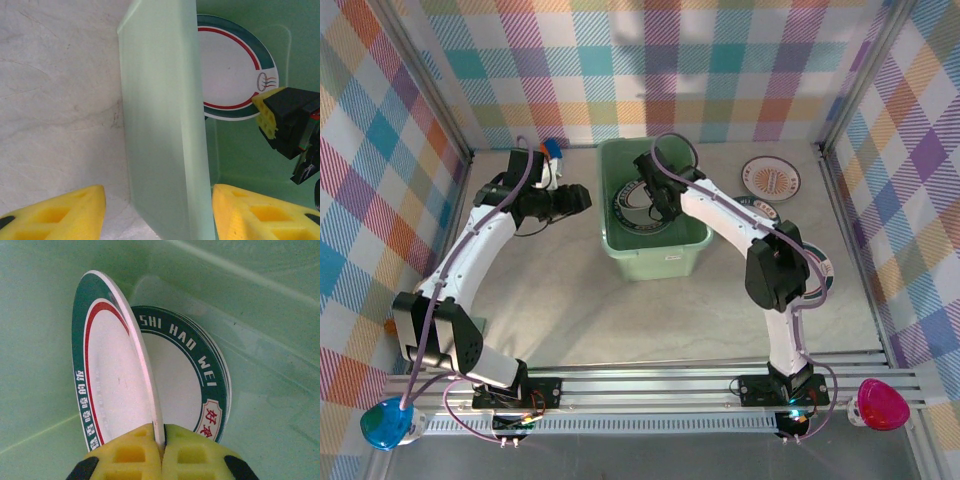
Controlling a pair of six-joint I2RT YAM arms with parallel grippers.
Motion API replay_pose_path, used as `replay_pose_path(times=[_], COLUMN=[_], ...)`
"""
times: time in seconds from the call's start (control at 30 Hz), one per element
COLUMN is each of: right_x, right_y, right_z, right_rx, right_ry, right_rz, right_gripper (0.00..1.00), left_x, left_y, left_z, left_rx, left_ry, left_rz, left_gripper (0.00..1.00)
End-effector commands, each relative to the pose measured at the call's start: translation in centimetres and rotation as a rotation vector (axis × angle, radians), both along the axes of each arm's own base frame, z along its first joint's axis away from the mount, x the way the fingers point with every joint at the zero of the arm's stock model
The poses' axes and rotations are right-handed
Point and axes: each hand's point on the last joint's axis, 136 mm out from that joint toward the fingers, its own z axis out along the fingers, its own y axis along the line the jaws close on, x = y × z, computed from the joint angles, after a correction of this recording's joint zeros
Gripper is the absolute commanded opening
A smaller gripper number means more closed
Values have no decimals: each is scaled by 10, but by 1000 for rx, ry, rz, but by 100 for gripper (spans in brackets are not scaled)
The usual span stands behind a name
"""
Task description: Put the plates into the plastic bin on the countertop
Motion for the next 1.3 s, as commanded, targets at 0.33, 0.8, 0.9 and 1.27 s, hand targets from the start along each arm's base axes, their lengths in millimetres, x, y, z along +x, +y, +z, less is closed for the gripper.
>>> replay_pose_path(times=[0.33, 0.8, 0.9, 1.27], right_x=[5, -4, -4, -10], right_y=[11, 18, 17, 16], right_z=[-16, -19, -27, -52], right_rx=[18, 17, 34, 41], right_ry=[13, 20, 23, 62], right_rz=[-89, -199, -236, -285], right_gripper=[0, 0, 0, 15], left_x=[-2, -11, -14, -18], left_y=[0, 1, 0, 1], left_z=[3, 5, 3, 2], left_rx=[2, -7, -9, 1], left_ry=[6, 0, 4, 8], left_rz=[-32, -39, -44, -55], left_gripper=[58, 58, 58, 58])
